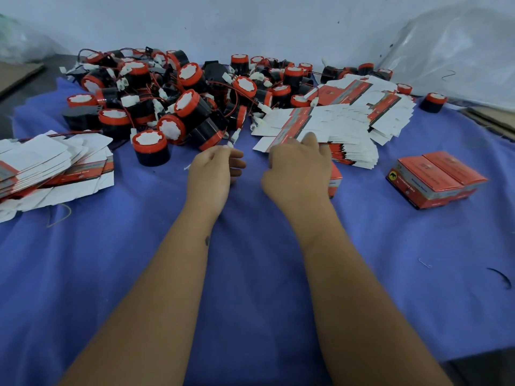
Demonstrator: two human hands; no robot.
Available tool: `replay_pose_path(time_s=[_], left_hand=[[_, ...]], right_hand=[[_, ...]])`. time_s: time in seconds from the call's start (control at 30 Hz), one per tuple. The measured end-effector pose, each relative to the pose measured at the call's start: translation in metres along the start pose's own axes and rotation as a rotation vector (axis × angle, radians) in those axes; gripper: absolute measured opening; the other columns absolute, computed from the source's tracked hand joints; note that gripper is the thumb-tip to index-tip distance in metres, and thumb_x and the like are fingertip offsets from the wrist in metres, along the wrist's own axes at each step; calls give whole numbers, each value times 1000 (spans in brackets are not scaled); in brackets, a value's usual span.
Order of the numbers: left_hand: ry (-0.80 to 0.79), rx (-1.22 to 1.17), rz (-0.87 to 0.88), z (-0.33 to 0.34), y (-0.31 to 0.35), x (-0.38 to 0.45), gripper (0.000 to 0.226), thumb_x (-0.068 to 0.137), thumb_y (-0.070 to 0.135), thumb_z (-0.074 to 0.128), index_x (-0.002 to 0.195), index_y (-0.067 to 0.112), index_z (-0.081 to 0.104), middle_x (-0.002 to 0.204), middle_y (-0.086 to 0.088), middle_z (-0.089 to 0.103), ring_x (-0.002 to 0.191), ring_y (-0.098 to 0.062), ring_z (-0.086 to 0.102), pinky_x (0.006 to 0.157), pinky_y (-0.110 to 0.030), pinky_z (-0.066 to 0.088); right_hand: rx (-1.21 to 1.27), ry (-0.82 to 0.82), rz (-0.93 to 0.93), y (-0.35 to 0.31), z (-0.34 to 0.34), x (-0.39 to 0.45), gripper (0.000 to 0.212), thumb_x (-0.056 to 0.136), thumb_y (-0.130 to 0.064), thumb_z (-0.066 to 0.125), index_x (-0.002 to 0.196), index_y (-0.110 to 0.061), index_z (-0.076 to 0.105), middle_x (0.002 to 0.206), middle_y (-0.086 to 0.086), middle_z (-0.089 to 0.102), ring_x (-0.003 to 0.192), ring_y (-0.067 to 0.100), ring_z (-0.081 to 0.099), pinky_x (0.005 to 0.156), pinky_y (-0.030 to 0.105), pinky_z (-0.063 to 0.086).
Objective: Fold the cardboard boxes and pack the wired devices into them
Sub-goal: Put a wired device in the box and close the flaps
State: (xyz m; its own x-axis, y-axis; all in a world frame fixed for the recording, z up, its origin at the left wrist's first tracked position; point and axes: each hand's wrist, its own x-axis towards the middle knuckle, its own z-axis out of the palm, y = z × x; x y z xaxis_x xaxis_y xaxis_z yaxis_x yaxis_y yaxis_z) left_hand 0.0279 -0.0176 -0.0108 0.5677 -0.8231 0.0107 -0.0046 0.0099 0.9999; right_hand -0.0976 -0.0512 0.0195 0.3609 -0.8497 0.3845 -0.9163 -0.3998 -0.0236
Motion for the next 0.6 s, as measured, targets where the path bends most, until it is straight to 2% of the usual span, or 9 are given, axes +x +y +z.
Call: replay_pose_path(time_s=[0.07,0.17,0.3,0.43,0.53,0.6], left_hand=[[-13,29,38,-1,-3,-3,26,97,24,50,84,20,72,75,6,74,74,-8,68,71,-26,52],[-22,72,56,-1,-3,-3,28,98,26,49,83,22,72,76,7,74,73,-5,67,72,-25,52],[-42,146,89,0,-5,-3,29,98,26,47,81,27,71,78,9,73,72,0,66,76,-24,51],[-63,173,97,0,-5,-3,29,96,26,47,80,30,71,77,12,73,70,5,64,79,-25,50],[-67,196,105,0,-4,-4,28,96,25,48,79,32,70,76,14,72,70,5,64,80,-27,51],[-72,209,104,0,-3,-5,28,96,24,48,80,32,70,77,13,72,73,2,65,83,-29,53]], right_hand=[[2,-14,141,15,-1,3,7,76,-16,52,80,-21,54,85,0,52,106,28,41,83,39,28],[-28,-42,387,43,-2,7,21,73,-10,54,87,-22,64,84,-1,50,114,29,39,101,46,26],[42,-34,638,75,0,8,29,72,-4,61,92,-22,70,94,1,57,125,28,34,112,52,14],[52,86,656,75,3,4,30,75,-7,55,100,-18,69,120,11,57,132,33,31,115,57,6],[69,290,553,62,3,4,36,78,-8,50,110,-15,64,121,13,53,125,34,36,106,48,18],[139,335,459,53,4,6,40,81,-9,47,120,-14,58,112,13,56,110,35,46,90,41,29]])
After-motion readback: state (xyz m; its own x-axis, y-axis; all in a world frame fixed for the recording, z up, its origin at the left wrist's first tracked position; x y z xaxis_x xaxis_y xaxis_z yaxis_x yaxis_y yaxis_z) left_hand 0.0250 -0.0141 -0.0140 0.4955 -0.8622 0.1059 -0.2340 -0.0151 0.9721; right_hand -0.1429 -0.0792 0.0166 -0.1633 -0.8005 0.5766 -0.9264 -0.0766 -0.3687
